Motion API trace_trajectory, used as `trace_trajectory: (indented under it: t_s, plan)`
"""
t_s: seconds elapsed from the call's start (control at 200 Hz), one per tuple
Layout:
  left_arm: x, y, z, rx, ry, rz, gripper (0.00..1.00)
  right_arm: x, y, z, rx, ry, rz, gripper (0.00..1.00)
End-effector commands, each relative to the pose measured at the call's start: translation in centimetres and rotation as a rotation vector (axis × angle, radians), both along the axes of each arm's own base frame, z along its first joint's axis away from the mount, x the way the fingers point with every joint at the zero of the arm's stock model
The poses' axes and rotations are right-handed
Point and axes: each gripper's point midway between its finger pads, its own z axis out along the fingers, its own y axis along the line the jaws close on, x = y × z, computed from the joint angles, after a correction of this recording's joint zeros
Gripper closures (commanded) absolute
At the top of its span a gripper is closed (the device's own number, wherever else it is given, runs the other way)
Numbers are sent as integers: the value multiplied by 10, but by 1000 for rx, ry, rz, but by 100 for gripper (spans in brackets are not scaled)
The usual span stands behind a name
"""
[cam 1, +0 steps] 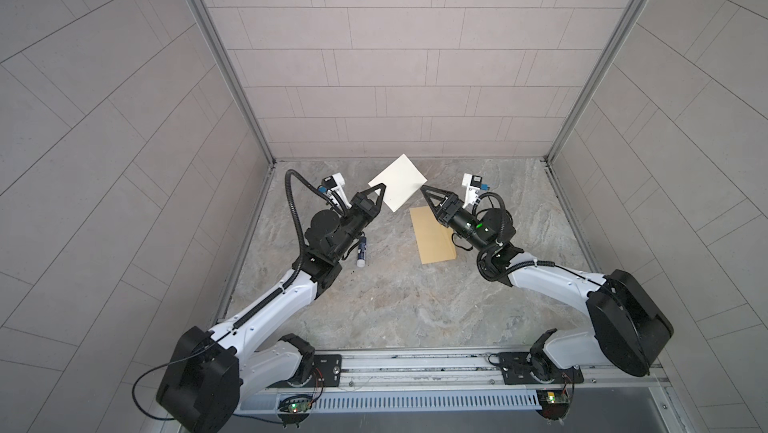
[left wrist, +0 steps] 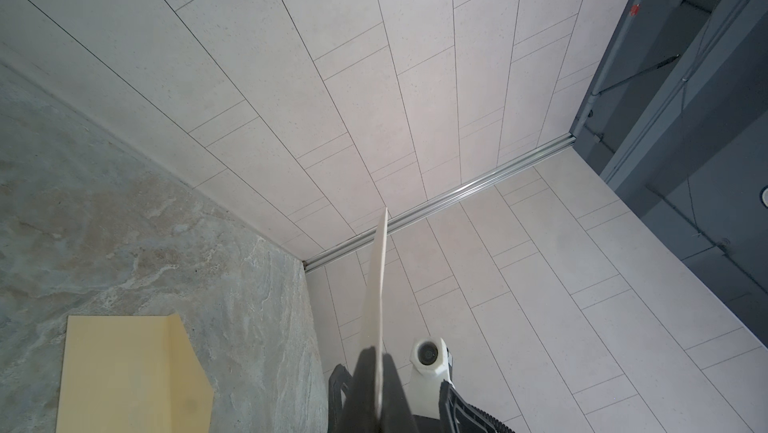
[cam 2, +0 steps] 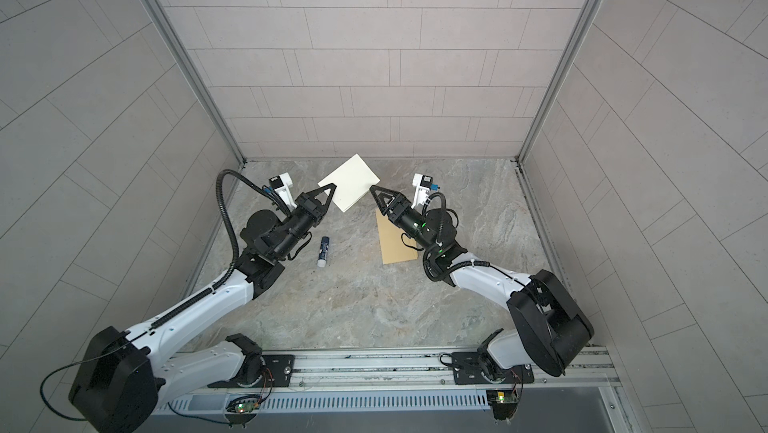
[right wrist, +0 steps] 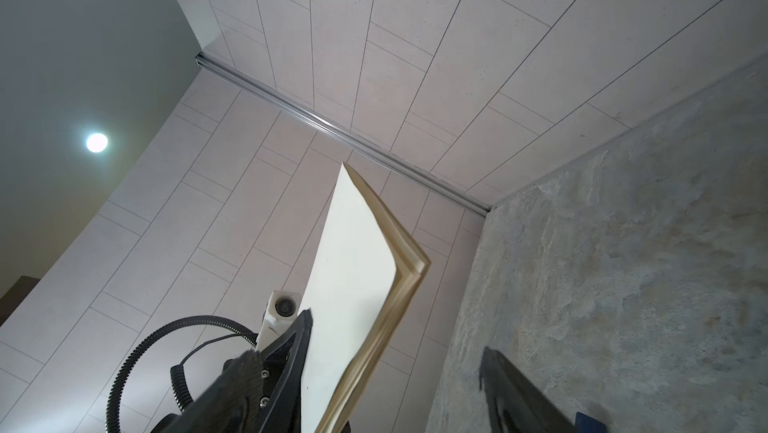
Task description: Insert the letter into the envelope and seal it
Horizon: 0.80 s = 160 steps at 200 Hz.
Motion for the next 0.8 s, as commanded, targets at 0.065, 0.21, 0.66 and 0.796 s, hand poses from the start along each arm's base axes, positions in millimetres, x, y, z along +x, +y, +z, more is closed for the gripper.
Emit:
trace_trajectory:
  t_s: [0.065,0.21,0.66,0.796]
  plan:
    - [-7,0,17,-26,-57,-26,100,-2,4,36,92,-55,27,24]
    - [-8,-2,18,-31,-65,-43,100,0,8,45,124,-65,45,34]
    - [-12,0,25,-38,-90,-43,100,6,14,12,156,61,45,34]
    - [-13,1,27,-35,-95,-38,100,4,14,8,159,70,42,28]
